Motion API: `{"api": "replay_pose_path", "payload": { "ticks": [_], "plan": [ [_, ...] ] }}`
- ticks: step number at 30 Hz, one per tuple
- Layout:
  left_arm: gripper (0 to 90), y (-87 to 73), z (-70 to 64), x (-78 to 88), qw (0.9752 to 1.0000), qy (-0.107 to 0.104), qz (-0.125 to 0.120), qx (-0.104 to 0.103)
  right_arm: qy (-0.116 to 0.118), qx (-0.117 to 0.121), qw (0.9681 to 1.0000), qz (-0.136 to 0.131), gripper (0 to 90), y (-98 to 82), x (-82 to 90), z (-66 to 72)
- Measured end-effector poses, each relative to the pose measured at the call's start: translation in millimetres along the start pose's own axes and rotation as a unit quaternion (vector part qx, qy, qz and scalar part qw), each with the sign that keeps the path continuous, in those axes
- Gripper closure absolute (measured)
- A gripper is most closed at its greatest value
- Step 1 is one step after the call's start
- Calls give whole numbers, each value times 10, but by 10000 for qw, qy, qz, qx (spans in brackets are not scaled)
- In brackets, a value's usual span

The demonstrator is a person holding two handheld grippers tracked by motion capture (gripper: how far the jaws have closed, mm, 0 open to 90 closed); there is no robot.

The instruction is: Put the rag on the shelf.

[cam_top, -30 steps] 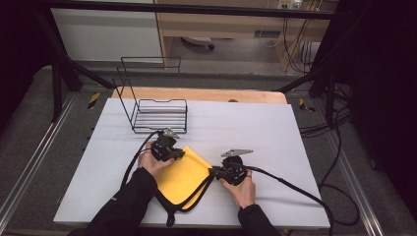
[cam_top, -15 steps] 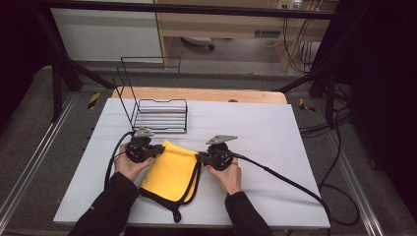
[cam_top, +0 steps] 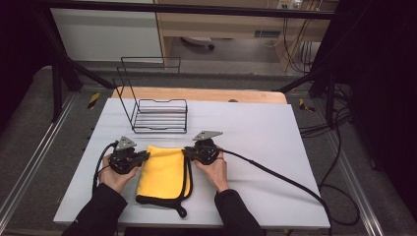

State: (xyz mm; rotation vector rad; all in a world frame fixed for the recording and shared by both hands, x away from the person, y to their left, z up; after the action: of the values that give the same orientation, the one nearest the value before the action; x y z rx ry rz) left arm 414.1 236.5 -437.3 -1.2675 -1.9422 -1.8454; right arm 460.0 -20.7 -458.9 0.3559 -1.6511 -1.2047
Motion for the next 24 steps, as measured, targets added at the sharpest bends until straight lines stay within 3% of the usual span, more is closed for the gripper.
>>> {"api": "replay_pose_path", "payload": {
  "ticks": [2,4,6,9,10,14,19,21,24],
  "plan": [
    [774,1,43,-56,10000,-43,31,-62,-57,-117,9999,27,727,-4,-5,-10],
    [712,16,105,-87,9999,71,78,-89,-171,-89,9998,88,646,3,24,-22],
    [609,53,169,-106,10000,16,71,-31,-306,-59,9995,71,557,46,119,-23],
    [558,124,234,-137,9998,-79,125,149,-339,-254,9991,-49,471,97,225,-24],
    [558,153,251,-165,9996,-117,110,225,-339,-274,9990,-45,448,109,248,-23],
    [558,169,245,-245,9995,-143,168,206,-423,-269,9987,-26,375,128,287,-12],
    [600,169,253,-360,9994,-171,229,205,-409,-469,9981,-2,295,103,236,-9],
    [642,156,252,-390,9991,-217,279,244,-366,-594,9975,61,299,82,200,-6],
    [692,141,236,-403,9991,-226,340,143,-324,-671,9970,211,356,21,121,-10]
  ]
}}
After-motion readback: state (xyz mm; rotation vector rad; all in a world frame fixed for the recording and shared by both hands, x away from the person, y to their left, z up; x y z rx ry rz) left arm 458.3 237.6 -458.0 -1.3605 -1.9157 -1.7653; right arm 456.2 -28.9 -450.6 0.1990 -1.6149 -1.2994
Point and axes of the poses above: each handheld gripper's, and its own axes: x roughly backward along the jaws, y roughly out of its top, z roughly to its left, the point moved 2 cm from there along -x, roughly forward along the jaws, and after that the axes turned 12 degrees about x, right-handed, at the moved point
